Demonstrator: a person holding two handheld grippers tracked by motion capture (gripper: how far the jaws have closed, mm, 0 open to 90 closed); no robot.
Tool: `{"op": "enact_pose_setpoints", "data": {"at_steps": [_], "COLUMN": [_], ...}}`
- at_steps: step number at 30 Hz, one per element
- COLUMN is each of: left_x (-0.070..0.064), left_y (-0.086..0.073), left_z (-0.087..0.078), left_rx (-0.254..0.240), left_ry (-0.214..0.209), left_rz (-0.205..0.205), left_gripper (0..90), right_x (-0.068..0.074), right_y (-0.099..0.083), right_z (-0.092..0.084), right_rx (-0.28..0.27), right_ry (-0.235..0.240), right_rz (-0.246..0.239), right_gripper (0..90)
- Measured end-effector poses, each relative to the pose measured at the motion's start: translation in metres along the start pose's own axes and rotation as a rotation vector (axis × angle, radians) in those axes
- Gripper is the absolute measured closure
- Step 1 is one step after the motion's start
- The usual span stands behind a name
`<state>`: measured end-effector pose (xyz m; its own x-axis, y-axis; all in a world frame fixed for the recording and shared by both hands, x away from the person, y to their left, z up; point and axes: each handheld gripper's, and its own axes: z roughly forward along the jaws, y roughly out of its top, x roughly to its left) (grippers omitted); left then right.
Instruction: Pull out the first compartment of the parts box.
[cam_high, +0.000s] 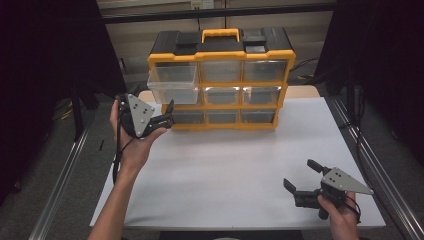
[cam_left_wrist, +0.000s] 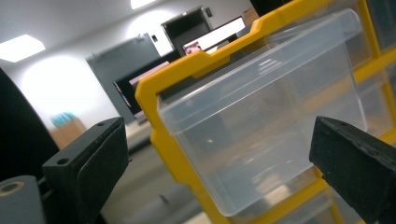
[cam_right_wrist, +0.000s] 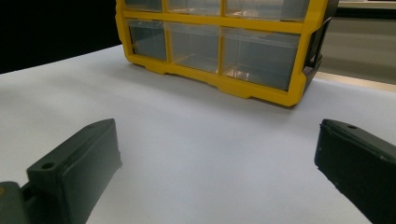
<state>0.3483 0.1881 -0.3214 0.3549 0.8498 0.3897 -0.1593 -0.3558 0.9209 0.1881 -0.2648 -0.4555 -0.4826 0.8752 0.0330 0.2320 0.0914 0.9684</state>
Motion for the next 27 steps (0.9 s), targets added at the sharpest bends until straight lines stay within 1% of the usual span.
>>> {"op": "enact_pose_setpoints", "data": {"at_steps": [1, 2, 4, 5, 6, 7, 8, 9, 10, 11, 12, 13, 14, 15, 16, 17, 18, 20, 21, 23, 24, 25, 26, 27], "left_x": [0.001, 0.004, 0.007, 0.008, 0.008, 0.008, 0.008, 0.007, 0.007, 0.007, 0.007, 0.007, 0.005, 0.003, 0.0, 0.0, -0.002, -0.003, -0.003, -0.003, -0.004, -0.004, -0.005, -0.007], "left_y": [-0.001, -0.003, -0.005, -0.006, -0.006, -0.008, -0.008, -0.011, -0.012, -0.014, -0.014, -0.015, -0.017, -0.019, -0.023, -0.023, -0.029, -0.036, -0.039, -0.042, -0.048, -0.048, -0.055, -0.059], "left_z": [0.0, 0.002, 0.002, 0.003, 0.003, 0.004, 0.004, 0.004, 0.004, 0.005, 0.005, 0.005, 0.005, 0.006, 0.006, 0.006, 0.005, 0.004, 0.003, 0.003, 0.0, 0.0, -0.005, -0.008], "left_rx": [0.003, 0.026, 0.044, 0.046, 0.046, 0.057, 0.057, 0.063, 0.05, 0.043, 0.043, 0.04, 0.047, 0.043, 0.065, 0.065, 0.062, 0.048, 0.06, 0.067, 0.073, 0.073, 0.072, 0.077], "left_ry": [-0.001, -0.026, -0.045, -0.052, -0.052, -0.063, -0.063, -0.061, -0.066, -0.081, -0.081, -0.095, -0.1, -0.097, -0.085, -0.085, -0.078, -0.053, -0.05, -0.055, -0.058, -0.058, -0.052, -0.054], "left_rz": [-0.026, -0.11, -0.185, -0.215, -0.215, -0.234, -0.234, -0.236, -0.246, -0.247, -0.247, -0.254, -0.263, -0.267, -0.279, -0.279, -0.319, -0.354, -0.349, -0.35, -0.346, -0.346, -0.344, -0.339], "left_gripper": [4.3, 4.2, 4.2, 4.3, 4.2, 4.0, 3.8, 3.5, 3.1, 2.6, 2.0, 2.0, 1.7, 1.8, 1.9, 2.0, 2.5, 3.9, 4.2, 3.9, 3.9, 4.0, 4.0, 4.0], "right_x": [0.0, -0.001, -0.001, -0.001, -0.001, 0.0, 0.0, 0.001, 0.001, 0.001, 0.0, 0.0, 0.0, 0.0, 0.0, 0.0, 0.0, 0.001, 0.001, 0.001, 0.0, 0.0, 0.0, 0.0], "right_y": [0.0, 0.0, -0.001, 0.0, 0.0, 0.0, 0.0, 0.0, 0.0, 0.0, 0.0, 0.0, -0.001, -0.001, -0.001, -0.001, -0.001, -0.001, -0.001, -0.001, -0.001, -0.001, -0.001, -0.001], "right_z": [0.0, -0.001, -0.002, -0.001, -0.001, 0.0, 0.0, 0.0, 0.0, 0.0, 0.001, 0.001, 0.001, 0.001, 0.001, 0.001, 0.002, 0.002, 0.002, 0.003, 0.003, 0.003, 0.002, 0.002], "right_rx": [-0.002, 0.001, 0.003, 0.001, -0.003, -0.001, 0.004, 0.004, 0.004, 0.006, 0.008, 0.008, 0.008, 0.01, 0.013, 0.013, 0.009, 0.011, 0.014, 0.009, 0.012, 0.012, 0.009, 0.012], "right_ry": [-0.006, -0.005, -0.008, -0.008, -0.009, -0.008, -0.001, -0.003, 0.0, 0.001, 0.0, 0.0, -0.002, -0.005, -0.005, -0.005, -0.006, 0.001, 0.004, 0.0, -0.001, -0.001, -0.006, -0.006], "right_rz": [0.003, 0.006, 0.005, 0.008, 0.003, 0.003, 0.0, -0.001, -0.002, -0.003, -0.002, -0.002, 0.0, 0.007, 0.01, 0.01, 0.003, 0.0, 0.0, -0.001, 0.002, 0.002, 0.008, 0.011], "right_gripper": [0.0, 0.0, 0.0, 0.0, 0.0, 0.0, 0.0, 0.0, 0.0, 0.0, 0.0, 0.0, 0.0, 0.0, 0.0, 0.0, 0.0, 0.0, 0.0, 0.0, 0.0, 0.0, 0.0, 0.0]}}
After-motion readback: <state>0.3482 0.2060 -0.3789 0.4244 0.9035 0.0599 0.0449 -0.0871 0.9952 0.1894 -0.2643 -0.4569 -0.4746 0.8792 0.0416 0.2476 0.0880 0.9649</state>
